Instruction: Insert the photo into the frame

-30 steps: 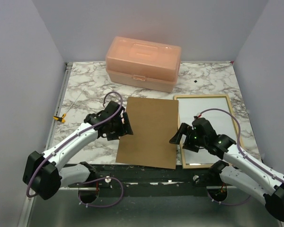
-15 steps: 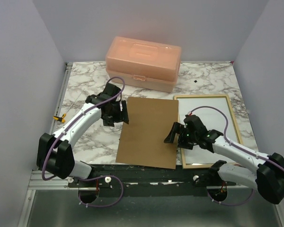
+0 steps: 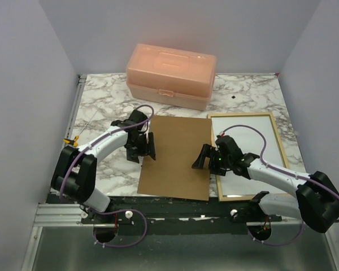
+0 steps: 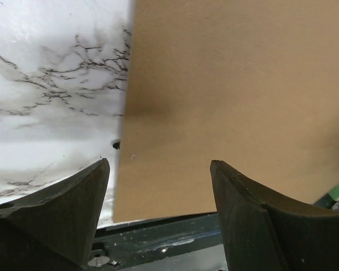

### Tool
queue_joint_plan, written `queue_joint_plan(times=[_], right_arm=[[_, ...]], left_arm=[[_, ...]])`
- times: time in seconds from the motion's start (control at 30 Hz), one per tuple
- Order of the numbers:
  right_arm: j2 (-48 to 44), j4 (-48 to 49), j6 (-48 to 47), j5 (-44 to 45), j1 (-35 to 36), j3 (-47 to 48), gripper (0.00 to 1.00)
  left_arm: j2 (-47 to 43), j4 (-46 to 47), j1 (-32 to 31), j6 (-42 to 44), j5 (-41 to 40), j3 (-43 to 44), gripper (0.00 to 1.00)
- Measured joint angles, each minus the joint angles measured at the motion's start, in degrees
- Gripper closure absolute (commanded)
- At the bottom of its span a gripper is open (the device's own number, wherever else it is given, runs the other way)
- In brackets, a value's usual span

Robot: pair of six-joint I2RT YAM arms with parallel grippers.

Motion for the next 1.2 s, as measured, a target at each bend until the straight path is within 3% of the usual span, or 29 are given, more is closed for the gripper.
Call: queue_joint_plan(times=[0.17, 0.33, 0.63, 0.87, 1.1, 1.2], right_arm=[[0.52, 4.81, 0.92, -0.33, 0.00, -1.29, 0.03], [-0.52, 9.46, 2.05, -1.29, -0.07, -3.63, 0.07], [-13.90, 11.39, 5.64, -2.78, -0.59, -10.03, 0.16], [-22.71, 11.58, 7.67, -2.75, -1.44, -10.32, 0.53], [-22.82, 8.81, 8.83, -5.35, -1.25, -7.02, 0.64], [-21.79, 3.43, 7.08, -4.92, -1.27, -2.67, 0.82]], left_arm=[[5.20, 3.96, -0.02, -1.90, -0.04, -4.48, 0.27], [4.46, 5.68, 0.00, -3.78, 0.55, -6.19, 0.29], [2.10, 10.14, -0.68, -4.63, 2.49, -10.14, 0.30], [1.79, 11.45, -4.31, -5.42, 1.70, -10.25, 0.31], [1.03, 17.05, -9.33, -9.49, 3.85, -11.04, 0.31], [0.76, 17.94, -10.01, -10.82, 3.72, -11.13, 0.31]])
